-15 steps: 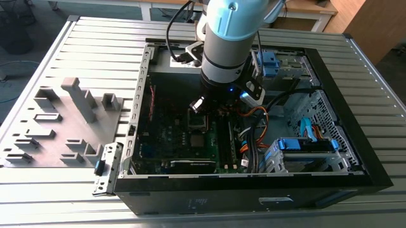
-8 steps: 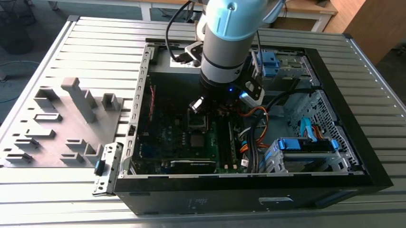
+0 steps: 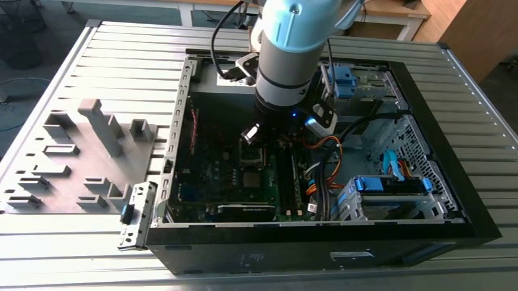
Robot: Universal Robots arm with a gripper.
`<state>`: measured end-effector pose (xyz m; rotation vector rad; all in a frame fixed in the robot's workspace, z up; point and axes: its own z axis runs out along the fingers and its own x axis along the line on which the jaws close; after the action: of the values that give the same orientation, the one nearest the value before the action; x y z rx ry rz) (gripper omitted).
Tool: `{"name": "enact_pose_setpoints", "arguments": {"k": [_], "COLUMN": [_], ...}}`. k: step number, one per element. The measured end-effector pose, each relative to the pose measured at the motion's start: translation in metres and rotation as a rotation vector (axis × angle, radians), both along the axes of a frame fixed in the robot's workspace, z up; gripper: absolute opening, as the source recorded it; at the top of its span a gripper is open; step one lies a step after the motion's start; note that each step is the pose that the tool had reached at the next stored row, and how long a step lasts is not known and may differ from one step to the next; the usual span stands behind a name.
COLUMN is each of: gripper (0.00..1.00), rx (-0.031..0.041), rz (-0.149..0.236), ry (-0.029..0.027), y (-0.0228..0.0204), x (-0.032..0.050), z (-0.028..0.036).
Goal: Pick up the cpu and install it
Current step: 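Close the cpu cover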
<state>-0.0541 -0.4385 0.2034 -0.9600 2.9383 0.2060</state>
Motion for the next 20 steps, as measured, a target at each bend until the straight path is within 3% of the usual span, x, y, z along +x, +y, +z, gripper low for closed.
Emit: {"name": "enact_pose_setpoints", "arguments": {"k": [4,14,20], "gripper": [0.11,0.11,0.11], "rx": [0.0144,0.0146,0.0145], "rz": [0.001,0.002,0.002], "ry": [-0.0001,-0.0004,-0.0004], "y": [-0.0011,-0.0020,-0.0019], "x": [0.0000,-0.0003,-0.0003], "z": [0.0001,0.0004,0.0042]}}
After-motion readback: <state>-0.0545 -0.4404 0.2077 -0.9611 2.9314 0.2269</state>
